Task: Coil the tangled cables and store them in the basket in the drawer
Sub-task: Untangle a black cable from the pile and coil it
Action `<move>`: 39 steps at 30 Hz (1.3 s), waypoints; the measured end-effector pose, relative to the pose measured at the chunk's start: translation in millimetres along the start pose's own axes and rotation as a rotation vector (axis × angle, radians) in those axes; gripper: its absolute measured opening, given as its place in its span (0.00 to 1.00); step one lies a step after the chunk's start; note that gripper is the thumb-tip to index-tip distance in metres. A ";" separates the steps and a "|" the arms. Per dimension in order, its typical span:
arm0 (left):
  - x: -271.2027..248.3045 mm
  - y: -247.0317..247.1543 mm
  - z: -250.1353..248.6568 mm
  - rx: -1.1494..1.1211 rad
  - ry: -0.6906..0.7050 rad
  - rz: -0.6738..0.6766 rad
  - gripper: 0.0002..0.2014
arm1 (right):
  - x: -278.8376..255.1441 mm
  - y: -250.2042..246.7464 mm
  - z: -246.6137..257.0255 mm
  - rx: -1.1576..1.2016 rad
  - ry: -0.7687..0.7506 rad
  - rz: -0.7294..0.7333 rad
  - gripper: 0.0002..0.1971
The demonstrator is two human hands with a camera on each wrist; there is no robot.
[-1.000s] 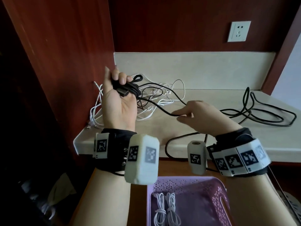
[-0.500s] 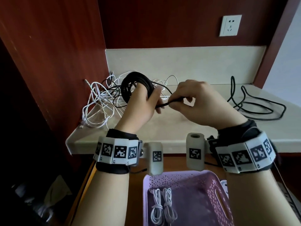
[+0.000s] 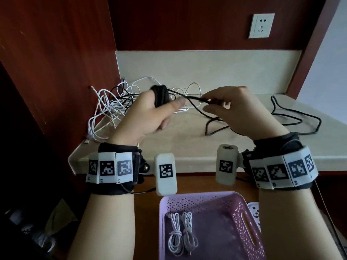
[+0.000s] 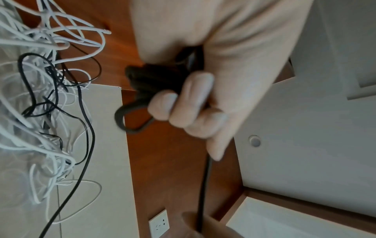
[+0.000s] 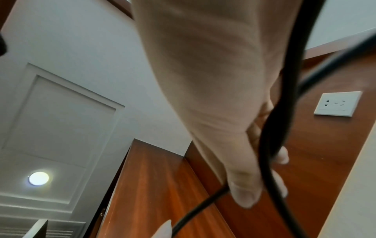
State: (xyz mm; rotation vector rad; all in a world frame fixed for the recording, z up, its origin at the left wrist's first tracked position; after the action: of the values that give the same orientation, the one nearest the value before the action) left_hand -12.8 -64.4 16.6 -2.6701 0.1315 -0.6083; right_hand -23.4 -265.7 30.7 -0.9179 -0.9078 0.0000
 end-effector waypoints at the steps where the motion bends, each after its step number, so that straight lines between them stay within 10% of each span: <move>1: 2.1 -1.8 1.5 -0.040 0.008 -0.114 0.22 | 0.0 0.3 -2.6 -0.070 0.016 -0.001 0.09; 12: 8.4 -3.5 1.3 -0.184 0.207 -0.690 0.14 | -2.5 14.1 -1.5 -0.248 0.324 0.325 0.08; 16: 9.2 -15.8 10.9 -0.123 0.160 -0.711 0.17 | -3.5 -2.0 -28.2 -0.317 0.461 -0.157 0.06; 18: 7.3 -11.8 8.4 0.017 0.052 -0.501 0.23 | -4.1 -9.5 -34.6 -0.366 0.434 -0.453 0.10; 23: -10.5 9.2 -7.5 0.358 -0.207 0.681 0.22 | -9.1 -10.1 -41.3 -0.352 0.223 -0.870 0.14; 27: -22.3 14.6 -20.0 -0.152 -0.114 0.904 0.20 | -8.4 -7.7 -44.6 -0.454 0.227 -0.738 0.15; 32: -5.7 12.3 -15.7 -1.286 0.002 0.969 0.17 | -2.2 15.5 -43.4 -0.477 0.247 -0.137 0.10; 39: 4.3 -11.6 -5.2 -1.858 0.085 0.209 0.10 | 1.7 30.5 -18.2 -0.277 0.167 0.121 0.10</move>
State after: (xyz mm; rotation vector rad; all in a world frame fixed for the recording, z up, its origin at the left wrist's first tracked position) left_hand -11.1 -56.4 27.3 -4.1159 1.7026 -0.6251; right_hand 1.0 -258.2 5.9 -1.2116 -0.7058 -0.0997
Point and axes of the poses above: each hand's wrist, its own x-axis towards the middle knuckle, its own y-axis out of the palm, z = x × y, the point moved 1 cm from there along x, towards the middle knuckle, and after that the axes turned 8 degrees about -y, right-handed, at the moved point
